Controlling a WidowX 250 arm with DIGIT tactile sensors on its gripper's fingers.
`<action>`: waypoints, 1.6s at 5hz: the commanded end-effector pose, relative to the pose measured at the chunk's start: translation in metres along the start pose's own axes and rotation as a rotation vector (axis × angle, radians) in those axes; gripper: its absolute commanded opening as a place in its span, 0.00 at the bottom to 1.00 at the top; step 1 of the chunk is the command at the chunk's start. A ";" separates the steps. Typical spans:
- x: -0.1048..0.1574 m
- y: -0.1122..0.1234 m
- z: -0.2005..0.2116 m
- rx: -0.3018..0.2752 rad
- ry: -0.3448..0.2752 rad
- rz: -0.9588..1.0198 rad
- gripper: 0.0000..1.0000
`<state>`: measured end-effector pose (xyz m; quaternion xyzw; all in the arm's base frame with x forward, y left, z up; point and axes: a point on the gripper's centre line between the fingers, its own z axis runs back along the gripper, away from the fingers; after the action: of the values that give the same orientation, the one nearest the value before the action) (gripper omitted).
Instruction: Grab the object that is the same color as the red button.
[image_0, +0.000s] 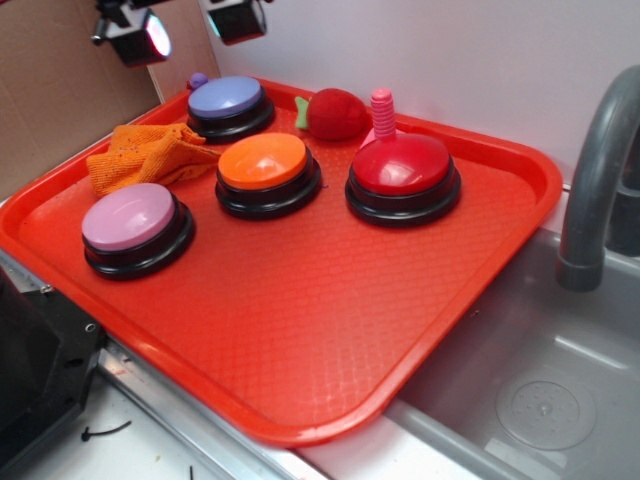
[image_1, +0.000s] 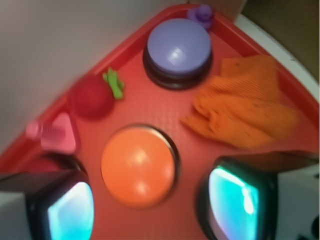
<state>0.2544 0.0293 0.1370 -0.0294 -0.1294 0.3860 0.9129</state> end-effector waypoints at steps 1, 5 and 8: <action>0.056 -0.020 -0.032 -0.053 -0.099 0.001 1.00; 0.069 -0.041 -0.089 -0.193 -0.070 -0.205 1.00; 0.052 -0.062 -0.105 -0.185 -0.048 -0.325 1.00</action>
<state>0.3467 0.0271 0.0396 -0.0783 -0.1598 0.2279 0.9573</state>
